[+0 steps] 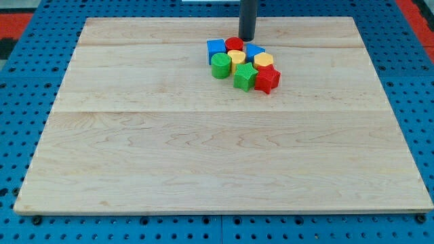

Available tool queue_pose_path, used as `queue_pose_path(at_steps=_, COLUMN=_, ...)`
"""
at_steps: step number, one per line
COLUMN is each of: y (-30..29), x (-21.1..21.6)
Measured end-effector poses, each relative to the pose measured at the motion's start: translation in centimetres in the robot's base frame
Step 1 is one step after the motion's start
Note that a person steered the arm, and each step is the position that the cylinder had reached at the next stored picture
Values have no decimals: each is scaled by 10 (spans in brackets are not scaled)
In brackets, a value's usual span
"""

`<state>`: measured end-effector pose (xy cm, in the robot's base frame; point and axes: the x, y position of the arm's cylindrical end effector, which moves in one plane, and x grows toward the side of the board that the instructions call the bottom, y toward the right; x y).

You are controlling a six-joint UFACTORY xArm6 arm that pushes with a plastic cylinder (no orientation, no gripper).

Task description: Separate the group of blocks

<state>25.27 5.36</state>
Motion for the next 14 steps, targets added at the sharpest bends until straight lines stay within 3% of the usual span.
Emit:
queue_pose_path(at_steps=1, y=-4, x=-30)
queue_pose_path(at_steps=2, y=-65, x=-33)
queue_pose_path(at_steps=3, y=-109, x=4)
queue_pose_path(at_steps=4, y=-79, x=55)
queue_pose_path(at_steps=5, y=-28, x=69)
queue_pose_path(at_steps=8, y=55, x=95)
queue_pose_path(at_steps=10, y=62, x=62)
queue_pose_path(at_steps=11, y=56, x=115)
queue_pose_path(at_steps=13, y=104, x=146)
queue_pose_path(at_steps=14, y=92, x=177)
